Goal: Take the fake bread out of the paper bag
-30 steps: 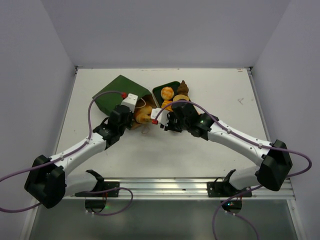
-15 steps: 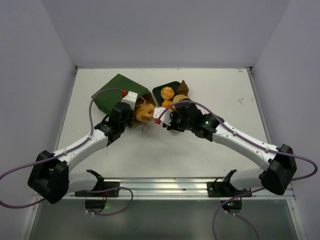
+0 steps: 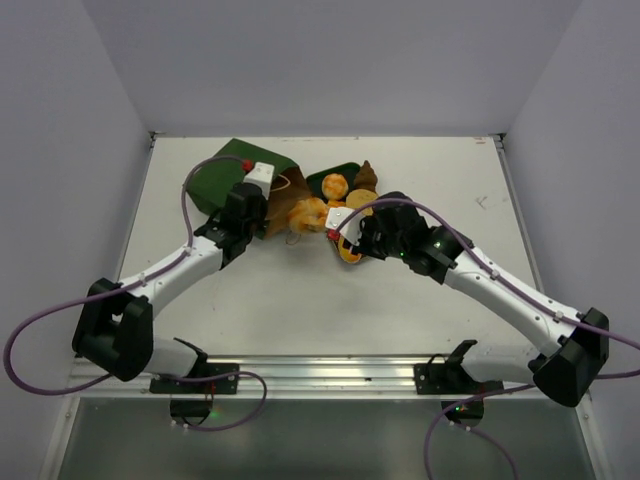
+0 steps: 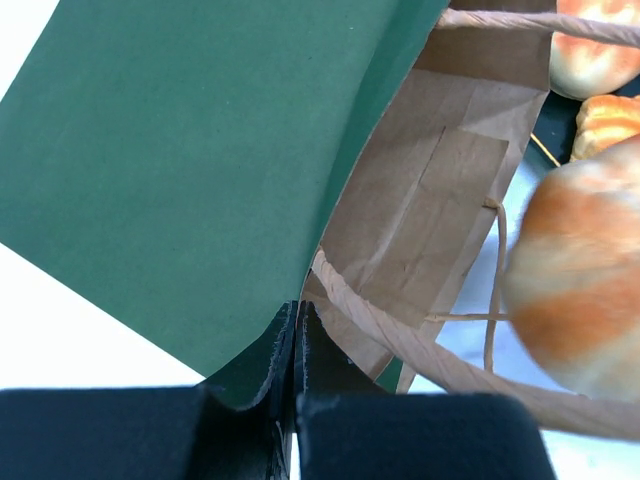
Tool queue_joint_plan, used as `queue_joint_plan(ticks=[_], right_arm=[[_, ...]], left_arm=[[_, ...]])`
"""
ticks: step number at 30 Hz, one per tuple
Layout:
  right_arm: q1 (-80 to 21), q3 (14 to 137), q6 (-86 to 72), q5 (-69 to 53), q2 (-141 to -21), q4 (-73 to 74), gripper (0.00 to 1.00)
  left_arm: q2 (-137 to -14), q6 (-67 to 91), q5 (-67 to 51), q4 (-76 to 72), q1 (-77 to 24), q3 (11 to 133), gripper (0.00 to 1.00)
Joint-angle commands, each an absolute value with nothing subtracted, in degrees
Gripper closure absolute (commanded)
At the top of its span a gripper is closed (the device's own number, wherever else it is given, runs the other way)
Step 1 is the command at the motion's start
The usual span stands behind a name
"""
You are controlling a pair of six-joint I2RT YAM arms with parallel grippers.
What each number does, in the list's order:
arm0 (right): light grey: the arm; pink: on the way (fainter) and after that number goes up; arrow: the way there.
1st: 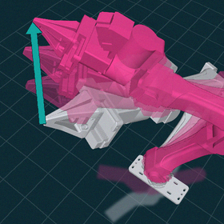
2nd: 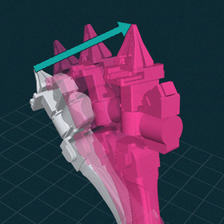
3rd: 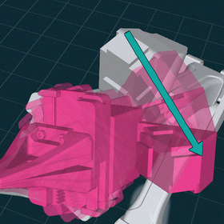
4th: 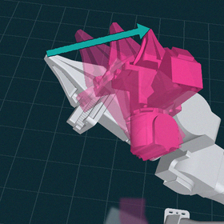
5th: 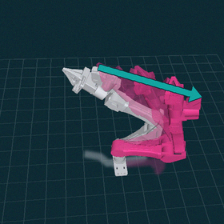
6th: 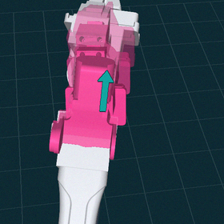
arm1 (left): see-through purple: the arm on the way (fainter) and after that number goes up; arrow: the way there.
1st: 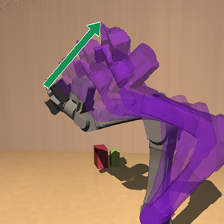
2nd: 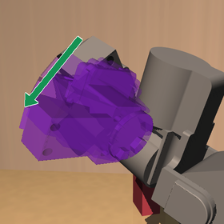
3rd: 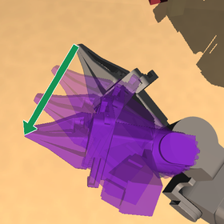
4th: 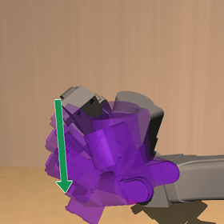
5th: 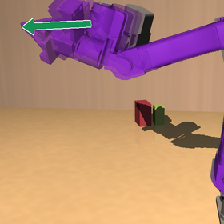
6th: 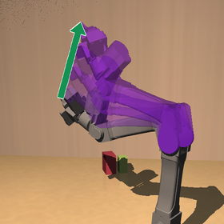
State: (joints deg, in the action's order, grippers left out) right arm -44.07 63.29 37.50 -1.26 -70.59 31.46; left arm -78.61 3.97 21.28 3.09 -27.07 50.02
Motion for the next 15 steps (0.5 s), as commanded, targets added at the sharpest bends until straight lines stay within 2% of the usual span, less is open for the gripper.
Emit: queue_joint_plan(ticks=[1,9,15], right_arm=[[-42.5,64.5,38.0,-1.8,-67.2,31.4,1.0],[-38.7,63.5,38.1,-0.4,-65.1,31.4,1.0],[-30.7,62.4,37.0,-2.2,-65.4,30.1,1.0]], left_arm=[[-80.7,5.3,19.8,3.3,-25.8,53.6,1.0],[-83.5,4.5,18.5,3.3,-24.3,56.1,1.0],[-81.9,3.4,17.4,3.8,-23.4,56.5,1.0]])
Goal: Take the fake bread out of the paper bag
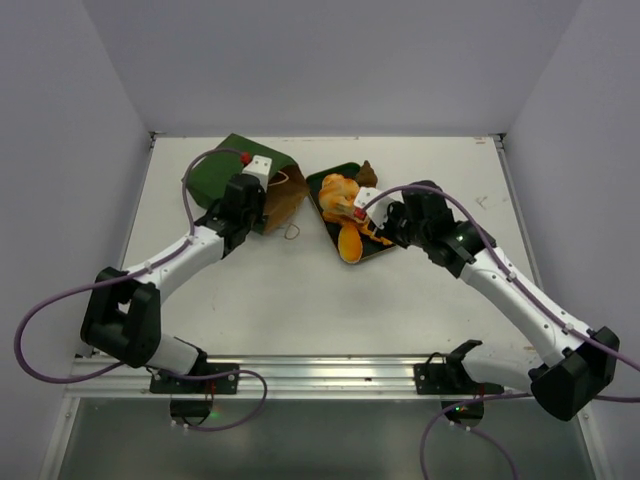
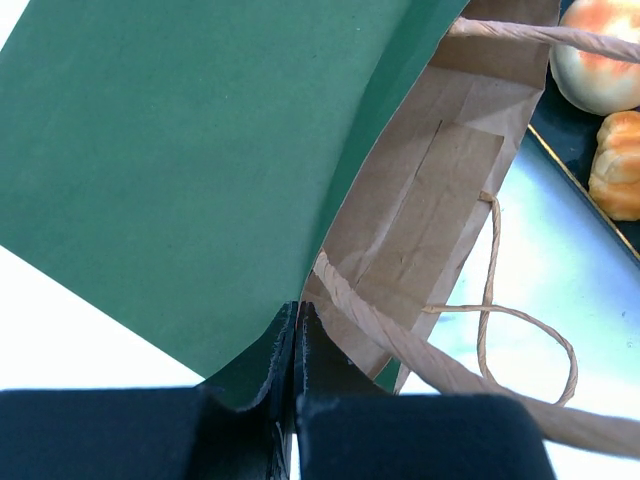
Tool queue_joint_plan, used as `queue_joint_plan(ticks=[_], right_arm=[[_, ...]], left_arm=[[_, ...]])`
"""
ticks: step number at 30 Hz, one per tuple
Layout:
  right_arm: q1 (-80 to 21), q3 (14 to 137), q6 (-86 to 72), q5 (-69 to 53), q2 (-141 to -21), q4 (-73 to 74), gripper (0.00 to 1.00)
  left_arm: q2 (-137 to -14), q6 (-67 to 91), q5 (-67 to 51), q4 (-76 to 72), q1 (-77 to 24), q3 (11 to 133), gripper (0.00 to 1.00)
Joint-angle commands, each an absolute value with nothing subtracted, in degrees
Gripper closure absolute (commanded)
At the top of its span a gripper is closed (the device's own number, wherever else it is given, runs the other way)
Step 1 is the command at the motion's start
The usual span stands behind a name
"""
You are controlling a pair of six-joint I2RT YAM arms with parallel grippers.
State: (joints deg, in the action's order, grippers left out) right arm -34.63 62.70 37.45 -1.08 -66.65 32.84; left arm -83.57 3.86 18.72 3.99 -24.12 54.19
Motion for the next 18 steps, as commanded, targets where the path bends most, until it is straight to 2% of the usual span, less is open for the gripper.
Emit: queue_joint_plan(ticks=[1,13,18], right_arm=[[-29.8,62.1,36.8,-2.5,-65.5,29.2,1.0],[-23.6,57.3,36.0,-4.3,-71.6,19.2,0.99],[-23.6,57.0,35.2,-4.6,-71.3,18.8,0.81]], left_arm=[[-81.6,3.3,17.1,4.2,-23.3,56.5,1.0],[-74.7,2.3,15.2,6.1,-22.4,52.7,1.0],[-72.7,2.2,14.3,7.2,-22.1,51.9,1.0]])
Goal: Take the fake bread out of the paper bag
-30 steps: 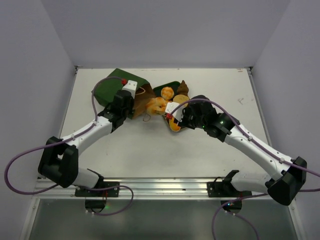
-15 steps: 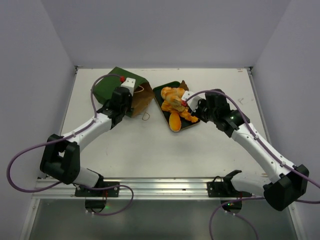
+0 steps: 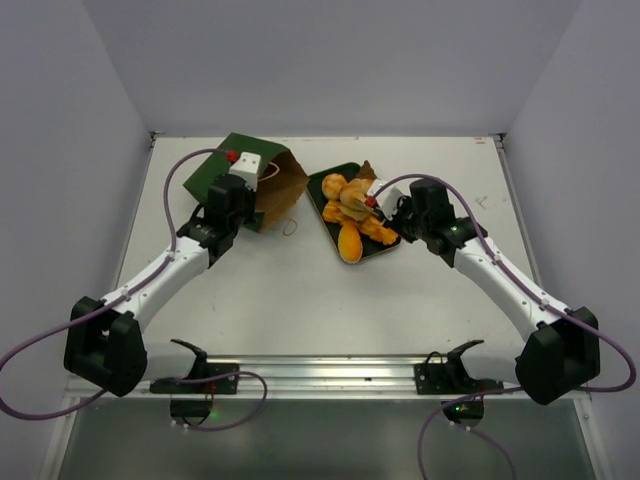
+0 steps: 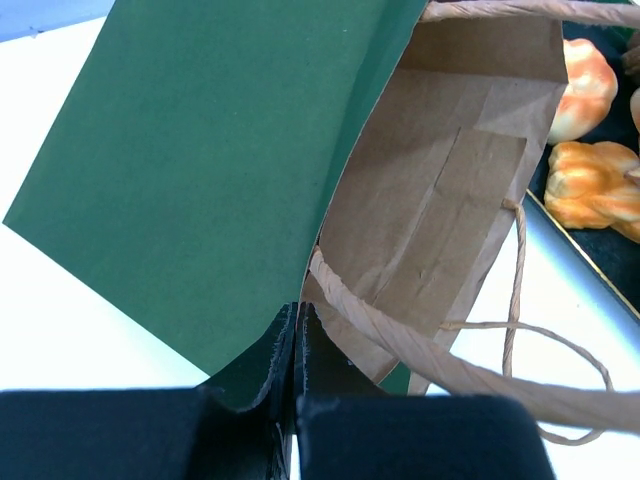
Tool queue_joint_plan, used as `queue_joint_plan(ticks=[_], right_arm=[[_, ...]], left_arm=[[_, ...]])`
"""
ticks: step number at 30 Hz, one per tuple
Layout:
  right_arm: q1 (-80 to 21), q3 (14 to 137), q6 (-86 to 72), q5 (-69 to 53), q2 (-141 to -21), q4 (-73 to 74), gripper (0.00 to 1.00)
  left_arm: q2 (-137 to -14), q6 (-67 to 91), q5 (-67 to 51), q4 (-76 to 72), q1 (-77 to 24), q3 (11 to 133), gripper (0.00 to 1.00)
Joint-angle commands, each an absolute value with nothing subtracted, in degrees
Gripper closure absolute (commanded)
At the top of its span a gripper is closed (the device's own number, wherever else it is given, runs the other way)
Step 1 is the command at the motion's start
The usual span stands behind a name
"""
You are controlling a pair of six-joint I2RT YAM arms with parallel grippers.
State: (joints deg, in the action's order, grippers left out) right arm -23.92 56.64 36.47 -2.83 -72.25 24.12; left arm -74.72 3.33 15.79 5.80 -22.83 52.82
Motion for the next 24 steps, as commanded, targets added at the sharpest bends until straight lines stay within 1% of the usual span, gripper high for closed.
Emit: queue_joint_plan(ticks=[1,2,8,14,24], right_arm=[[-23.6,57.0,35.1,-4.4,-71.3,18.9,0.79],[-23.6,57.1,34.9,-4.3,-71.1,19.0,0.76],[-23.6,58.1,33.8,-5.0,-70.0,20.3,0.64],[-23.4,59.0,33.1,-5.9,-69.1,21.7,0.59],[-23.4,60.0,32.7,-8.2,-68.3,23.7,0.57]], left_arm=[[-72.5,2.3,14.2,7.2,-22.1,51.8,1.0],[-72.2,2.3,14.1,7.3,-22.1,51.6,1.0],[-70.7,2.6,13.3,7.7,-22.0,50.7,1.0],[-69.8,2.6,12.7,8.3,-21.7,50.7,1.0],[-69.3,2.6,12.2,9.8,-21.3,52.2,1.0]])
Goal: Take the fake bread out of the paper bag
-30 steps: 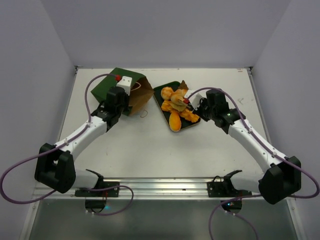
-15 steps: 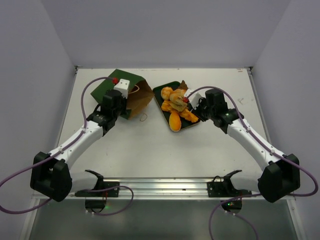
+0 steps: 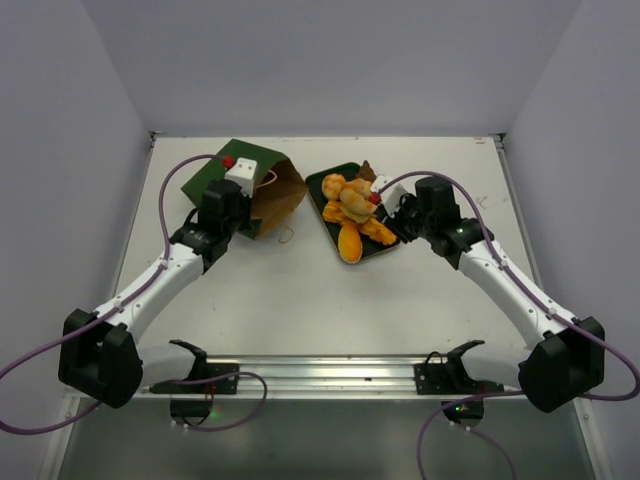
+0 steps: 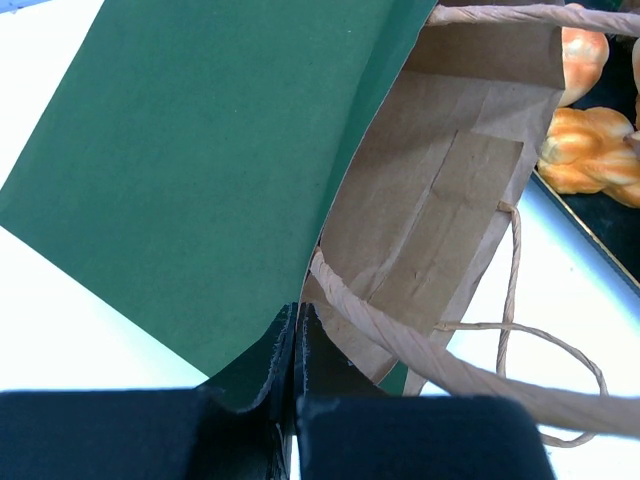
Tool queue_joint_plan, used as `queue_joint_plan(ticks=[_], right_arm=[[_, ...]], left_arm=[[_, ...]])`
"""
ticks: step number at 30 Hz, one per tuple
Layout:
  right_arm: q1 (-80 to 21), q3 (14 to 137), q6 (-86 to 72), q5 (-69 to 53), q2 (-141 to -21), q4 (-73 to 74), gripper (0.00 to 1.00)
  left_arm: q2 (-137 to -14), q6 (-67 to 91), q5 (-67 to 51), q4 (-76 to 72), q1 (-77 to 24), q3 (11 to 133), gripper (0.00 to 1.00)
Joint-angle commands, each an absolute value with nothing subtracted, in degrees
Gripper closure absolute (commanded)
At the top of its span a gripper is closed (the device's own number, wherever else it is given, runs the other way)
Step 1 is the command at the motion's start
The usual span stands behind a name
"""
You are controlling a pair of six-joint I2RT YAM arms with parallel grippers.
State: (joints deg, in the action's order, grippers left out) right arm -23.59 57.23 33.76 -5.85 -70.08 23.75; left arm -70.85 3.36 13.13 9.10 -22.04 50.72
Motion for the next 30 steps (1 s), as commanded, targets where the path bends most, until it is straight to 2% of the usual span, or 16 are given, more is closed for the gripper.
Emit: queue_joint_plan(ticks=[1,9,15,21,26,30], right_arm=[[-23.3,60.0,32.6,-8.6,-68.4,23.7,0.57],[-23.2,60.9,31.4,-11.0,-66.9,24.7,0.58],[-22.0,63.9,28.7,-15.1,-66.4,25.8,0.6],[-21.4,63.1,27.5,-17.2,-66.4,25.4,0.6],[-21.4,61.2,26.6,-18.6,-65.5,24.1,0.6],[-21.3,60.2,26.2,-19.2,-64.7,23.7,0.6]], left_arm=[[-69.2,2.6,12.1,9.9,-21.2,52.3,1.0],[-69.0,3.0,10.6,11.4,-20.5,54.4,1.0],[-69.1,6.0,6.0,14.9,-17.1,61.6,1.0],[-74.0,11.9,-6.7,18.9,-4.5,72.8,1.0],[-82.5,21.3,-24.8,17.1,8.2,76.9,1.0],[-90.2,27.0,-32.7,13.7,10.9,79.4,1.0]])
